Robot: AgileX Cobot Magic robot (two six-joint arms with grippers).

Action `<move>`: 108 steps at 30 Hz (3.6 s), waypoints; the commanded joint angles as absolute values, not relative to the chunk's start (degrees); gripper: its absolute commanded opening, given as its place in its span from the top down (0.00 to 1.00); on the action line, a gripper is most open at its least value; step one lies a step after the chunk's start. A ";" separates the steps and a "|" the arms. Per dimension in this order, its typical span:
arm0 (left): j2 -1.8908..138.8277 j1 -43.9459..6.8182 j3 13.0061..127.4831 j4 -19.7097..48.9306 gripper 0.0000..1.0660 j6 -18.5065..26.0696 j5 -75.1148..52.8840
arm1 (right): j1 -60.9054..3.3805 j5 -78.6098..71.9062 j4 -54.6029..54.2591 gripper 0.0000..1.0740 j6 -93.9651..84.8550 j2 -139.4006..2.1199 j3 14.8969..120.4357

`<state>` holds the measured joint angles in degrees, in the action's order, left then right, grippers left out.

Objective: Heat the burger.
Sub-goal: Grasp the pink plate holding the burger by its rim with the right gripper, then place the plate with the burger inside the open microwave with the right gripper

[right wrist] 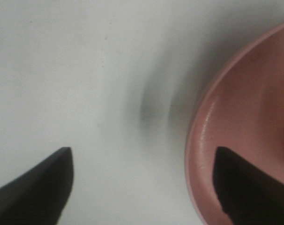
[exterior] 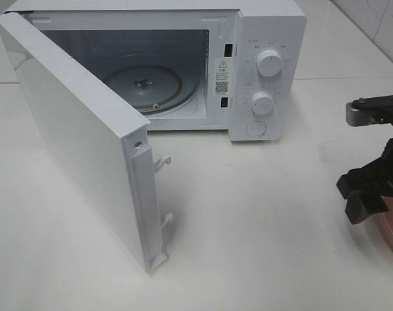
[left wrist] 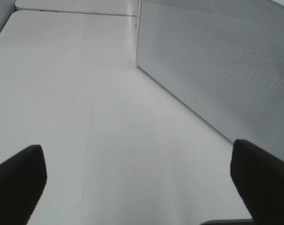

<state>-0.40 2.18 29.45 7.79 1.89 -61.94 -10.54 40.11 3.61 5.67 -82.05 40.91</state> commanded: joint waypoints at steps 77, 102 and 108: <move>-1.26 2.29 29.45 7.79 0.06 2.01 -61.13 | -8.14 36.38 17.19 1.00 20.11 -98.03 40.91; -1.26 2.29 29.45 7.79 0.06 2.01 -61.13 | -23.72 47.90 34.72 1.00 40.91 -94.71 37.59; -1.26 2.29 29.45 7.79 0.06 2.01 -61.13 | -28.30 50.53 35.07 1.00 41.25 -90.76 36.50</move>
<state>-0.40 2.18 29.45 7.79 1.89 -61.94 -26.87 47.04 31.97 40.45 -92.30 36.96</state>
